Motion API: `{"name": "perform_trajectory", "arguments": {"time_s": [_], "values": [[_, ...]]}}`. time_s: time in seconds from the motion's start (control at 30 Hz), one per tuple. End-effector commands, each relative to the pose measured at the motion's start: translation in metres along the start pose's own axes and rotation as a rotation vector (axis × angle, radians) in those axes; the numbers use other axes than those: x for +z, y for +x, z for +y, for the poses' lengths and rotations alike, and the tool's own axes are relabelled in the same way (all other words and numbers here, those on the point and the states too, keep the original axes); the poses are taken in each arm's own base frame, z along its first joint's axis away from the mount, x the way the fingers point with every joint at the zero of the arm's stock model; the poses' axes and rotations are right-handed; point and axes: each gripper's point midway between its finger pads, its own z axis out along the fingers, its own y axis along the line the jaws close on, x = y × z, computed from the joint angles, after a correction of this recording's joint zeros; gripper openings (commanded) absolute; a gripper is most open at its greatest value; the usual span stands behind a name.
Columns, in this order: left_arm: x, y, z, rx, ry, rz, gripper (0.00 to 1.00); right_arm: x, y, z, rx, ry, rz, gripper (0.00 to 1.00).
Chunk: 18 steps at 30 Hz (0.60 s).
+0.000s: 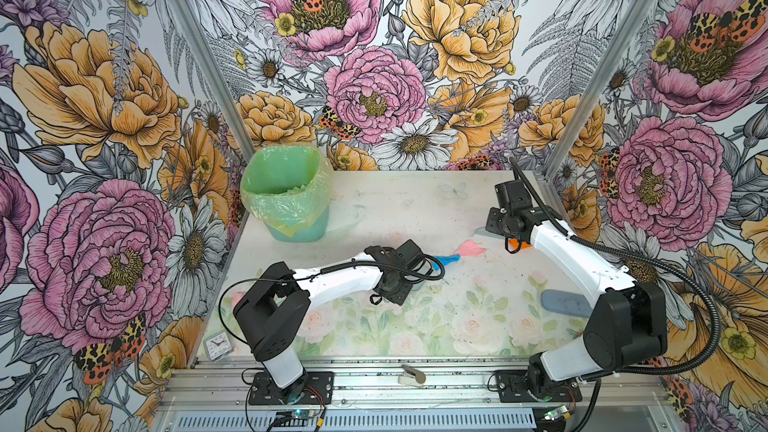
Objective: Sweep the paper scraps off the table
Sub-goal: 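Sweep the blue scrap with the right brush into the dustpan held by the left gripper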
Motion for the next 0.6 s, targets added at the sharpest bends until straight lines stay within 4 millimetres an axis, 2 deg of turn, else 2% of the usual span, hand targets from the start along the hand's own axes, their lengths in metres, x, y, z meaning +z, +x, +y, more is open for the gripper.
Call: {"name": "perform_trajectory", "arguments": {"time_s": [0.0, 0.3, 0.47, 0.57], "values": [[0.000, 0.003, -0.012, 0.064, 0.028, 0.011, 0.06, 0.011, 0.001, -0.015, 0.077, 0.087, -0.013, 0.00], [0.011, 0.000, -0.026, 0.095, 0.033, 0.037, 0.05, 0.025, -0.002, -0.017, 0.187, 0.116, -0.050, 0.00], [0.014, -0.005, -0.027, 0.092, 0.029, 0.034, 0.05, 0.035, 0.008, -0.003, 0.179, 0.067, -0.004, 0.00], [0.016, -0.007, -0.029, 0.095, 0.031, 0.038, 0.05, 0.034, 0.017, 0.009, 0.174, 0.033, 0.012, 0.00]]}}
